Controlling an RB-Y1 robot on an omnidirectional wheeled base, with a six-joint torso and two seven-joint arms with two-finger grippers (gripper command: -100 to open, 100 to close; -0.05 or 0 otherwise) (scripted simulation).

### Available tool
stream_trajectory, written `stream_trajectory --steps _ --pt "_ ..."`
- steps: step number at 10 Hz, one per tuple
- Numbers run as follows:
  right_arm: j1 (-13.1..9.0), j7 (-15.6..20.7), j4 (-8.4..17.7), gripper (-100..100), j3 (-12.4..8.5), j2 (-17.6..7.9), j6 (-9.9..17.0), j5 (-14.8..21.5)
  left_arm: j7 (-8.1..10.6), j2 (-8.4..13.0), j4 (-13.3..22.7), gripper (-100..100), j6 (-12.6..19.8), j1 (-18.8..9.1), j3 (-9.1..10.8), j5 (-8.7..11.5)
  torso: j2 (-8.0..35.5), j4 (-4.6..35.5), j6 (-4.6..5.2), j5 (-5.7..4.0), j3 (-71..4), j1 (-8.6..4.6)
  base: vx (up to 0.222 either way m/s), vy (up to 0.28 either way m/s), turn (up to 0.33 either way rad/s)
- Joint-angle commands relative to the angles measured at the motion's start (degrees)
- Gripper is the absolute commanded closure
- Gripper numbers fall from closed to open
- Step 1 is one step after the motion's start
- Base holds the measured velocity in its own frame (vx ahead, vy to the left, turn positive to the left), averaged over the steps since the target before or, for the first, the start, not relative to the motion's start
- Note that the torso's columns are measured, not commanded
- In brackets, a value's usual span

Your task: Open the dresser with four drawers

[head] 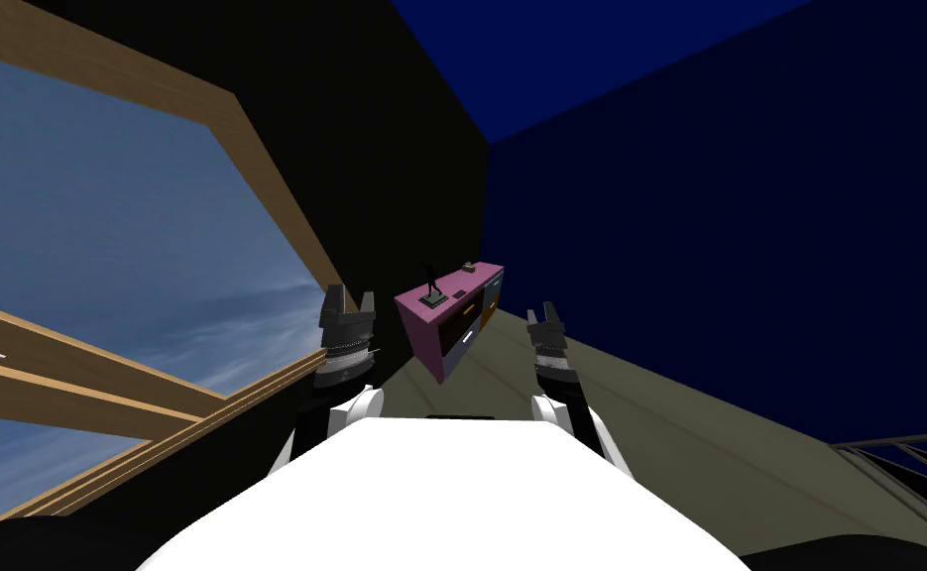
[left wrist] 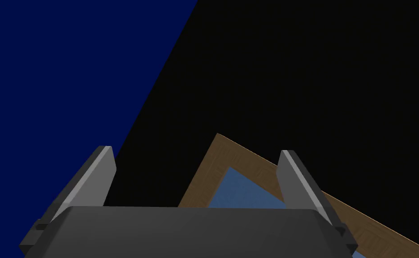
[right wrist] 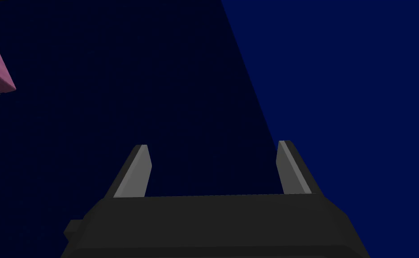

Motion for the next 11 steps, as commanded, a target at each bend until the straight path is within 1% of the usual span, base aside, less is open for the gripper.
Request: stream_trajectory --steps 1,3,9,10,11 --pt "0.0 0.0 0.0 0 0.0 0.0 0.0 0.0 0.00 0.0 0.0 0 0.0 0.0 0.00 0.0 2.3 2.3 0.00 0.00 -4.7 0.00 0.000 0.000 0.000" --pt "0.0 0.0 0.0 0 0.0 0.0 0.0 0.0 0.00 0.0 0.0 0 0.0 0.0 0.00 0.0 10.0 10.1 0.00 0.00 -20.1 0.00 0.000 0.000 0.000" --pt "0.0 0.0 0.0 0 0.0 0.0 0.0 0.0 0.00 0.0 0.0 0 0.0 0.0 0.00 0.0 35.4 35.4 0.00 0.00 -70.7 0.00 0.000 0.000 0.000" --pt "-0.2 0.9 0.3 -100 0.4 -1.9 0.5 1.0 0.00 0.0 0.0 0 0.0 0.0 0.00 0.0 39.6 39.6 0.00 0.00 -79.2 0.00 0.023 -0.005 0.032" --pt "-0.5 1.8 0.7 -100 0.9 -3.2 0.9 1.9 0.00 0.0 0.0 0 0.0 0.0 0.00 0.0 41.5 41.5 -0.01 0.00 -83.2 -0.02 0.039 -0.024 0.061"
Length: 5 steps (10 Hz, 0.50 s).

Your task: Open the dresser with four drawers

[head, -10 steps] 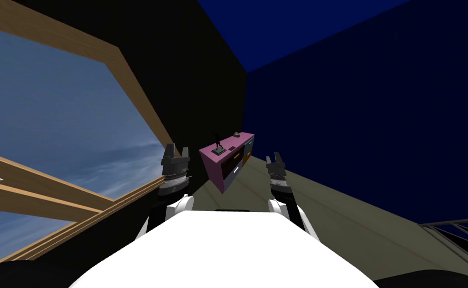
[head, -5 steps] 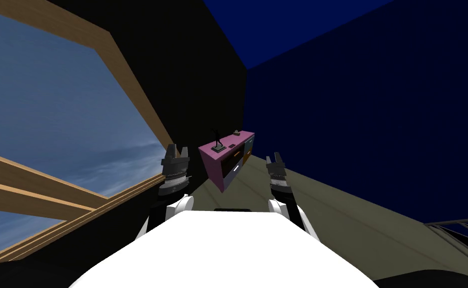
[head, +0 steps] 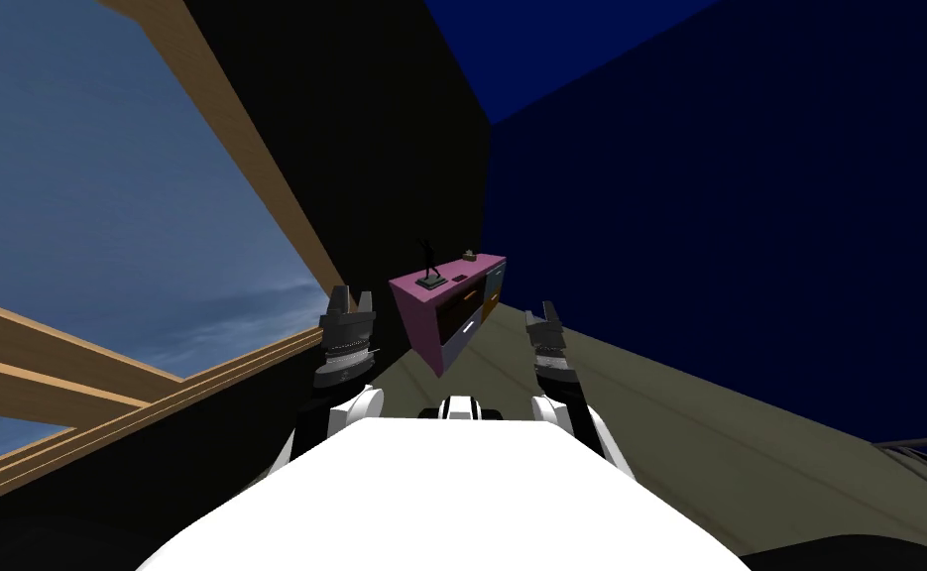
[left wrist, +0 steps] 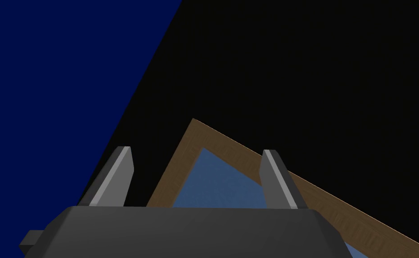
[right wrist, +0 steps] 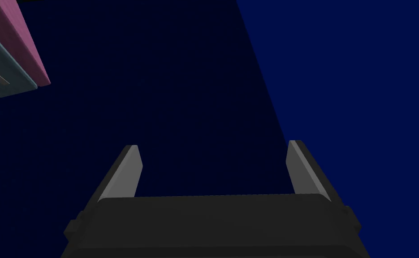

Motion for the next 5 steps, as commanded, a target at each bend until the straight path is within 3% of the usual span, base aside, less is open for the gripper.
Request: stream_trajectory --steps 1,5 --pt "-0.7 2.5 1.0 -100 1.2 -3.3 1.3 2.7 0.00 0.0 0.0 0 0.0 0.0 0.00 0.0 0.5 0.5 0.00 -0.01 -1.2 -0.04 0.056 -0.041 0.077" --pt "-2.4 9.1 3.5 -100 4.4 -6.7 4.6 9.8 0.00 0.0 0.0 0 0.0 0.0 0.01 0.0 0.7 0.8 0.00 -0.01 -1.5 -0.02 0.083 -0.052 0.094"
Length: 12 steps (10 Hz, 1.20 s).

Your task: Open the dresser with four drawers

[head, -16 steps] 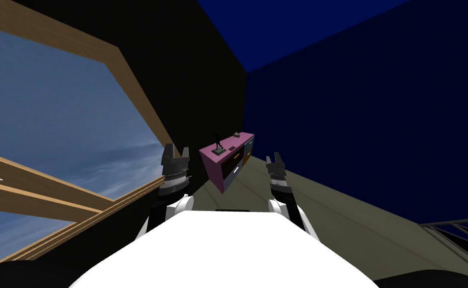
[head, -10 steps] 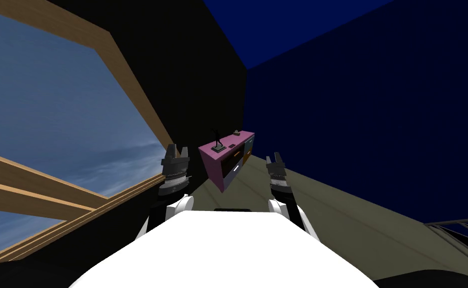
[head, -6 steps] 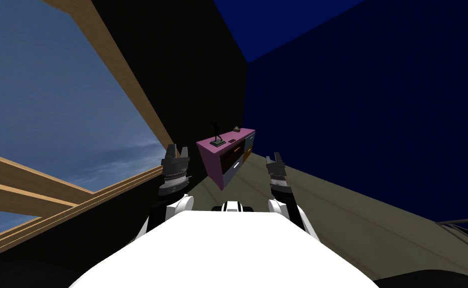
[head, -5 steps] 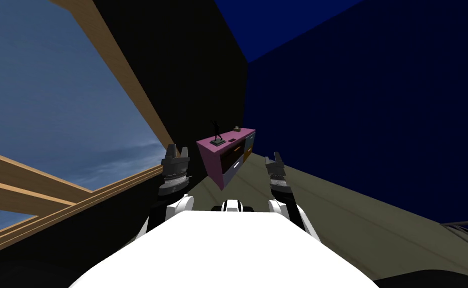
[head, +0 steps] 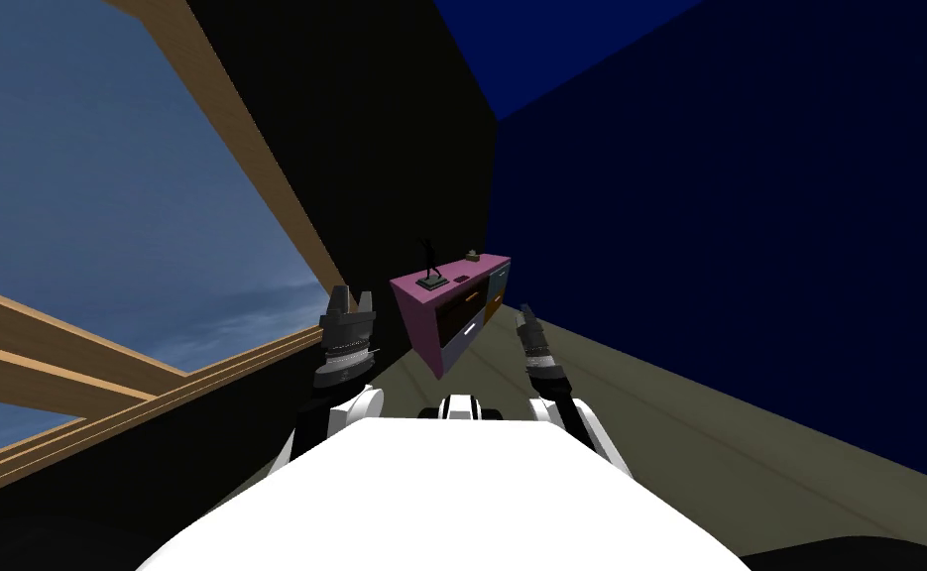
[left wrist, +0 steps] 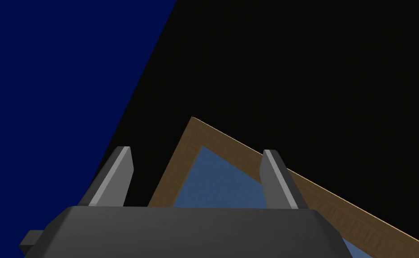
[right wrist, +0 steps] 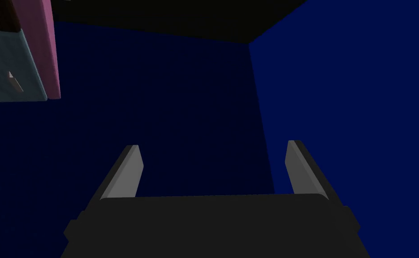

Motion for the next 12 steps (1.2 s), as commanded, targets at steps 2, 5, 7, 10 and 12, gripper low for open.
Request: stream_trajectory --steps 2,5,7,10,12 --pt "-1.7 4.9 2.1 -100 1.9 -2.0 2.7 5.3 0.00 0.0 0.0 0 0.0 0.0 0.00 0.0 0.1 0.0 0.01 0.01 0.0 0.03 0.088 -0.059 0.074" --pt "-2.8 9.3 3.6 -100 4.1 -2.7 5.0 10.3 0.00 0.0 0.0 0 0.0 0.0 0.00 0.0 0.1 0.0 0.00 0.00 0.1 0.02 0.065 -0.060 0.094" --pt "-3.4 11.7 4.4 -100 5.3 -2.8 6.2 12.9 0.00 0.0 0.0 0 0.0 0.0 0.00 0.0 0.1 0.0 -0.01 0.03 0.0 0.11 0.067 -0.036 0.066" --pt "-4.6 16.7 5.9 -100 7.8 -2.9 8.7 18.0 0.00 0.0 0.0 0 0.0 0.0 0.00 0.0 0.1 0.0 0.02 0.00 0.1 0.00 0.068 -0.055 0.086" --pt "-5.3 19.2 6.8 -100 9.1 -2.9 10.1 20.8 0.00 0.0 0.0 0 0.0 0.0 0.00 0.0 0.1 0.0 0.02 0.01 0.1 0.05 0.065 -0.046 0.069"
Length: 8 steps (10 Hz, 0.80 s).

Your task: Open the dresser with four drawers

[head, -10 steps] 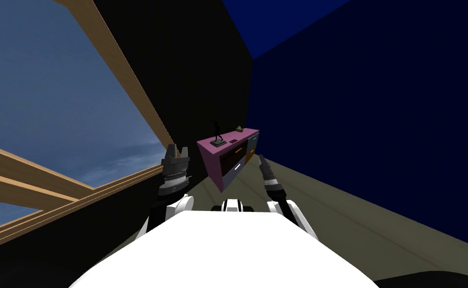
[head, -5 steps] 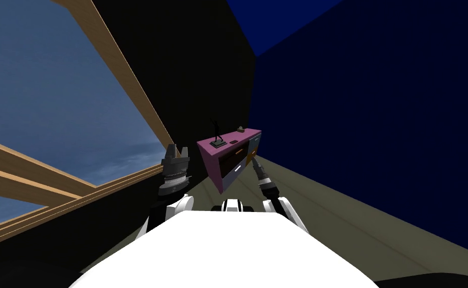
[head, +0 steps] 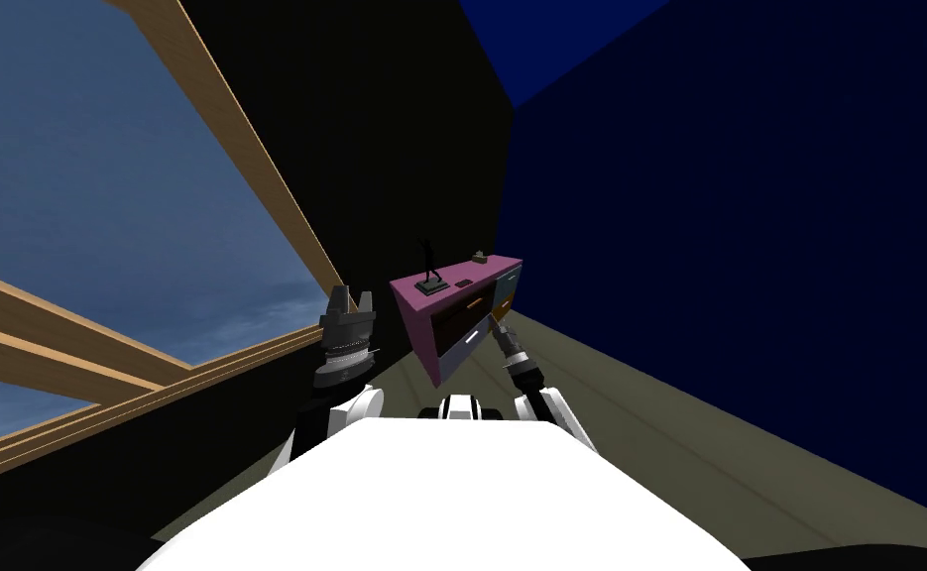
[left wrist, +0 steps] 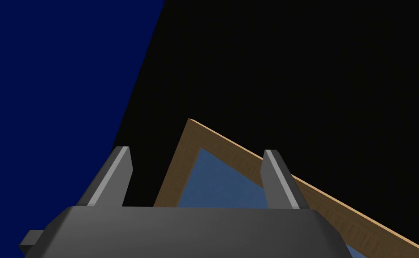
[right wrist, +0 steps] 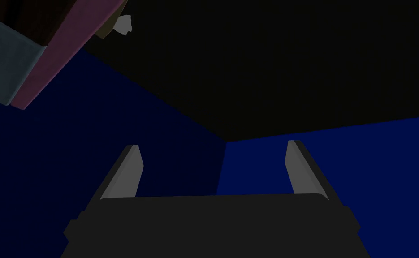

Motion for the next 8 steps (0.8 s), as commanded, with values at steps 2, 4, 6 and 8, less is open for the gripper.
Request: stream_trajectory --steps 2,4,6,8 --pt "-1.2 5.4 1.7 -100 2.8 0.0 2.9 5.7 0.00 0.0 0.0 0 0.0 0.0 0.00 0.0 0.0 0.0 0.00 0.01 0.0 0.03 0.058 -0.056 0.086" --pt "-1.9 8.0 2.6 -100 4.2 0.1 4.3 8.6 0.00 0.0 0.0 0 0.0 0.0 0.00 0.0 0.0 0.0 0.00 -0.01 0.0 -0.03 0.062 -0.055 0.077" --pt "-2.6 10.7 3.6 -100 5.5 0.1 5.7 11.6 0.00 0.0 0.0 0 0.0 0.0 0.00 0.0 0.0 0.0 -0.01 0.01 0.0 0.01 0.070 -0.062 0.084" --pt "-3.4 13.5 4.7 -100 6.9 0.2 7.1 14.8 0.00 0.0 0.0 0 0.0 0.0 0.00 0.0 0.0 0.0 0.00 0.00 0.0 0.01 0.066 -0.057 0.086"
